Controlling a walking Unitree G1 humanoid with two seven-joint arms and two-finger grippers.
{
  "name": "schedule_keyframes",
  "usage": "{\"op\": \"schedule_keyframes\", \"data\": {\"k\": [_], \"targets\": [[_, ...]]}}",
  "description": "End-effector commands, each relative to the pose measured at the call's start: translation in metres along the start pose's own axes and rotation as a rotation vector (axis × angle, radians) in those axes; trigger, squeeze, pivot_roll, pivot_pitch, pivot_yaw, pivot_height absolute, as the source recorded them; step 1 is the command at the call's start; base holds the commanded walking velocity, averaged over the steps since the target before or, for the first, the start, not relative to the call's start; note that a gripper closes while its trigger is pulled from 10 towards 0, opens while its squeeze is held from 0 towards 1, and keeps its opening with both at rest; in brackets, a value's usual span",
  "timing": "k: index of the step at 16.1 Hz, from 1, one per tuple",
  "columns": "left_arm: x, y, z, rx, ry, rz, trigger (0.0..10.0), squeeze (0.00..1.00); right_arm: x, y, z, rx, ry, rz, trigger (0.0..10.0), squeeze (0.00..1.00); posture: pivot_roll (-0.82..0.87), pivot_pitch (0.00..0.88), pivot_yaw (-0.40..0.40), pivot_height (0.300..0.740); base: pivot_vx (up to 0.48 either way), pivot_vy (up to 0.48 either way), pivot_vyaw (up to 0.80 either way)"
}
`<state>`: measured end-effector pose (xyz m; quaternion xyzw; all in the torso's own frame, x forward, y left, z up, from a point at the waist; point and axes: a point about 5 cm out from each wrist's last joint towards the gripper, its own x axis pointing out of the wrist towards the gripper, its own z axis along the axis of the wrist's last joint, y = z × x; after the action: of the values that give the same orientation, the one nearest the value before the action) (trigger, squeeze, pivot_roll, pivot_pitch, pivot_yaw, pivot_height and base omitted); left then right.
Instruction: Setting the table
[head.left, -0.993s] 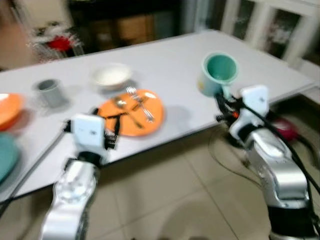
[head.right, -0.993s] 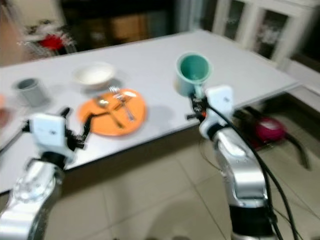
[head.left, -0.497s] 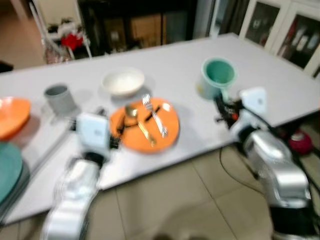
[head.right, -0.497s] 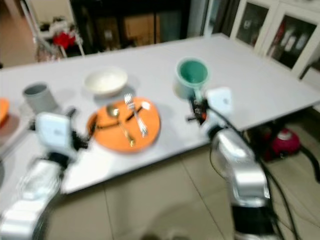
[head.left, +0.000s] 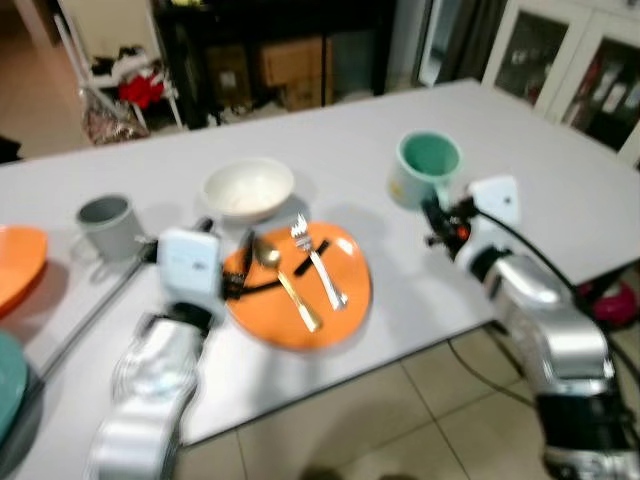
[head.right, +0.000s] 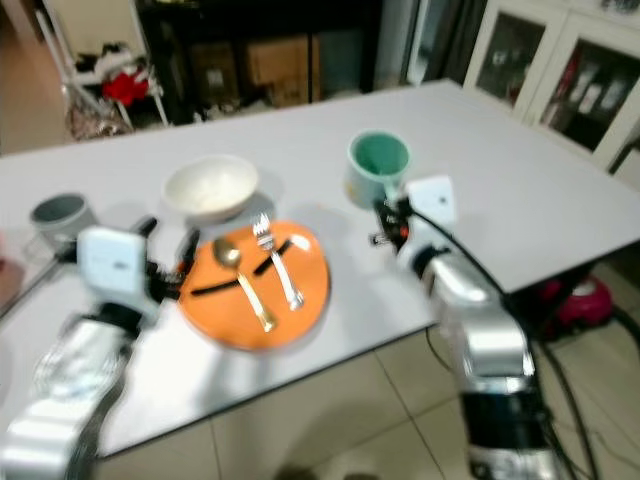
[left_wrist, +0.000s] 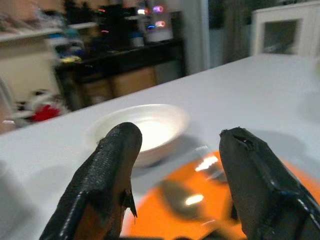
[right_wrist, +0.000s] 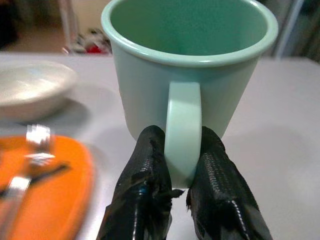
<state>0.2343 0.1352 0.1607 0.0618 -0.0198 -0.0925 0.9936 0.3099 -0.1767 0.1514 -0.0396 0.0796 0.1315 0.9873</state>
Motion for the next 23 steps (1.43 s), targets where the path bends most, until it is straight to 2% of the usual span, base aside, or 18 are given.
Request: {"op": "schedule_keyframes", "data": {"k": [1, 4, 6, 8, 9, 10, 11, 16, 18, 23], "targets": [[0.001, 0.007, 0.004, 0.024, -0.013, 0.012, 10.0, 0.00, 0.006, 0.004, 0.010, 0.009, -0.035, 0.037, 10.0, 0.00, -0.11, 0.024, 0.027, 0.740, 0.375, 0.000, 0.00], [-0.001, 0.005, 0.004, 0.027, -0.009, -0.002, 10.0, 0.00, 0.015, 0.002, 0.009, 0.026, -0.016, 0.066, 10.0, 0.00, -0.10, 0.027, 0.027, 0.740, 0.375, 0.000, 0.00], [-0.002, 0.004, 0.003, -0.013, 0.015, -0.010, 10.0, 0.00, 0.022, -0.002, 0.006, 0.024, 0.008, 0.105, 10.0, 0.00, -0.10, 0.027, 0.028, 0.740, 0.000, 0.000, 0.00], [-0.004, -0.003, 0.004, -0.004, 0.023, -0.091, 10.0, 0.00, 0.028, -0.004, 0.002, 0.061, 0.023, 0.128, 10.0, 0.00, -0.10, 0.028, 0.030, 0.740, 0.000, 0.000, 0.00], [-0.008, -0.011, 0.007, -0.020, 0.017, -0.206, 10.0, 0.00, 0.034, -0.005, 0.000, 0.048, 0.036, 0.155, 10.0, 0.00, -0.09, 0.031, 0.032, 0.740, 0.000, 0.000, 0.00], [-0.009, -0.014, 0.008, -0.020, 0.022, -0.240, 10.0, 0.00, 0.036, -0.005, 0.000, 0.049, 0.040, 0.164, 10.0, 0.00, -0.09, 0.031, 0.032, 0.740, 0.000, 0.000, 0.00], [-0.013, -0.021, 0.008, -0.024, 0.048, -0.349, 10.0, 0.00, 0.041, -0.005, -0.002, 0.058, 0.051, 0.182, 10.0, 0.00, -0.09, 0.037, 0.034, 0.740, 0.000, 0.000, 0.00], [-0.020, -0.036, 0.003, -0.038, 0.121, -0.539, 10.0, 0.00, 0.059, -0.002, -0.010, 0.013, 0.087, 0.204, 10.0, 0.00, -0.08, 0.042, 0.044, 0.740, 0.000, 0.000, 0.00], [-0.021, -0.038, 0.004, -0.037, 0.128, -0.557, 10.0, 0.00, 0.065, 0.001, -0.012, -0.044, 0.101, 0.196, 10.0, 0.00, -0.08, 0.042, 0.044, 0.740, 0.000, 0.000, 0.00], [-0.023, -0.038, 0.004, -0.040, 0.145, -0.569, 10.0, 0.00, 0.068, -0.003, -0.022, -0.075, 0.153, 0.162, 10.0, 0.00, -0.07, 0.047, 0.041, 0.740, 0.000, 0.000, 0.00]]}}
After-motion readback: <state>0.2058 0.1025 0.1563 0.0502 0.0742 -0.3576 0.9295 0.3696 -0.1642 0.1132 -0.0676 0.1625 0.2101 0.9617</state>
